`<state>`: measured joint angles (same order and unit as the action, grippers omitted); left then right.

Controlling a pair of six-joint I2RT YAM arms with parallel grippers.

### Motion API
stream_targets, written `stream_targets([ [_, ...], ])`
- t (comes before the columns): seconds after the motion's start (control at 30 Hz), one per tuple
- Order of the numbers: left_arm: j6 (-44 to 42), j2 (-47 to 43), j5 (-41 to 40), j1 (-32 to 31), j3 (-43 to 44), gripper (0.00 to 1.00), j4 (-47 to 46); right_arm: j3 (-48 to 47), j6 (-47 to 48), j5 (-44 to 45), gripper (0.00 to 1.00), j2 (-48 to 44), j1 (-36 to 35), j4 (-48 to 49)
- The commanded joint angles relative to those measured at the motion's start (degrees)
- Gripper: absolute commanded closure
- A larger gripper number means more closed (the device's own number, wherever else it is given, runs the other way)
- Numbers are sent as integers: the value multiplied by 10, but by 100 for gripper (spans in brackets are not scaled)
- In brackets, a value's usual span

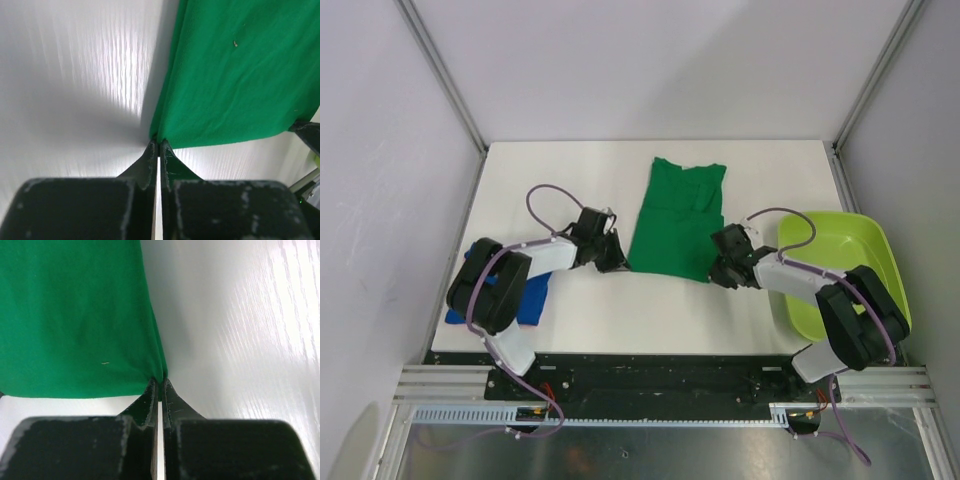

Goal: Fold and stack the t-shirts
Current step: Grab one side of the 2/3 rectangular tshirt with both arms

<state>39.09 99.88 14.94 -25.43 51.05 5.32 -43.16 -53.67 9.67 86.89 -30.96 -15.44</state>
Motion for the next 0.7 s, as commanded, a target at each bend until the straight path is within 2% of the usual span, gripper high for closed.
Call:
stream_targets([
  [0.0, 20, -76, -23, -15, -51, 100, 30, 20, 8, 9, 100, -61, -11, -51],
  [0.23, 61, -236, -30, -49, -161, 100, 32, 67, -13, 10, 100, -193, -45, -123],
  [0.43, 88, -365, -27, -82, -232, 100, 46, 82, -63, 40, 100, -323, -112, -216],
  [0.67, 100, -476, -34, -95, -228, 100, 95, 66, -84, 54, 100, -402, -141, -275],
])
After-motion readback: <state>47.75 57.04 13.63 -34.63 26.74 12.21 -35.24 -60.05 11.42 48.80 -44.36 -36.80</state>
